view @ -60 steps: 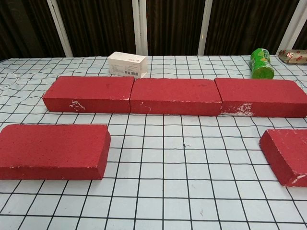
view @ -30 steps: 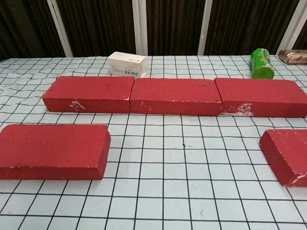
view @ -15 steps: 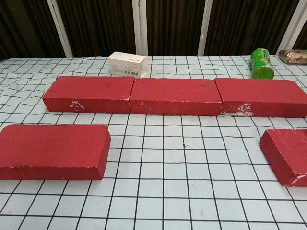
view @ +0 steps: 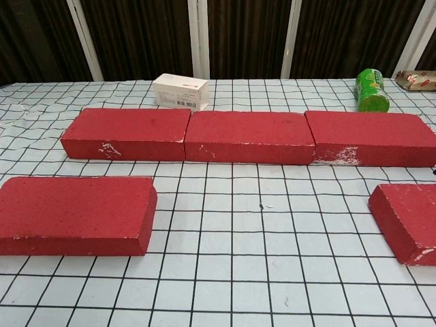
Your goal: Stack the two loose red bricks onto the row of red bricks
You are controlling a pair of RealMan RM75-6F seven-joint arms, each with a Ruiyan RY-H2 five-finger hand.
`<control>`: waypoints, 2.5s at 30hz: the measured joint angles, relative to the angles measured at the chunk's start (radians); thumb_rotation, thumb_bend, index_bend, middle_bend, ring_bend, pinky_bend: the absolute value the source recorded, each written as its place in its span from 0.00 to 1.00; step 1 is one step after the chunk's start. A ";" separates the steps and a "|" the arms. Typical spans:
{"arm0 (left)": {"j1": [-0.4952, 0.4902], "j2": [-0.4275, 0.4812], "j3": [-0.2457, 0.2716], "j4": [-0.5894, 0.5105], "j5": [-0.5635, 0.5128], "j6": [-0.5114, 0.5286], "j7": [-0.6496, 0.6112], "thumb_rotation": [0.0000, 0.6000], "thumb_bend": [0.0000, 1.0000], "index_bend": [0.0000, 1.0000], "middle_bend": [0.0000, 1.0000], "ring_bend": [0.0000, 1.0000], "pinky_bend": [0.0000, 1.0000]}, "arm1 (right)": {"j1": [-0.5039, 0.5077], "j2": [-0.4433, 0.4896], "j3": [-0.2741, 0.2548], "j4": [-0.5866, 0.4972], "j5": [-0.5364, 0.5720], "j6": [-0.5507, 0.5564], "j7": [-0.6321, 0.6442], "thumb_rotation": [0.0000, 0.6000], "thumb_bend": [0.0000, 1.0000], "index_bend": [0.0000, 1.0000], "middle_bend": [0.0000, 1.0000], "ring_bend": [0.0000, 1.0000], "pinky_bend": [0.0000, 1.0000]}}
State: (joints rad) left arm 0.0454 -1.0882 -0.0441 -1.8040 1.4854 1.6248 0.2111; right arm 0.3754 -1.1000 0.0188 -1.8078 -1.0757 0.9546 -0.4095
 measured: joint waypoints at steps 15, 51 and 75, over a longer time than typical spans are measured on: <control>-0.003 -0.006 0.000 -0.005 -0.007 -0.007 0.015 1.00 0.00 0.08 0.00 0.01 0.15 | 0.011 -0.044 -0.009 0.045 -0.018 0.034 0.017 1.00 0.15 0.15 0.14 0.08 0.00; -0.011 -0.002 -0.011 -0.007 -0.043 -0.029 0.013 1.00 0.00 0.08 0.00 0.01 0.15 | 0.277 0.159 0.150 -0.155 0.265 -0.085 -0.090 1.00 0.15 0.24 0.24 0.17 0.00; -0.021 -0.029 -0.058 -0.014 -0.152 -0.025 0.083 1.00 0.00 0.08 0.00 0.01 0.15 | 1.054 -0.191 -0.020 0.481 1.187 -0.462 -0.318 1.00 0.15 0.24 0.24 0.17 0.00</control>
State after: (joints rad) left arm 0.0239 -1.1168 -0.1023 -1.8180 1.3338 1.6001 0.2944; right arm 1.4298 -1.2911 -0.0010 -1.3272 0.1117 0.4925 -0.7272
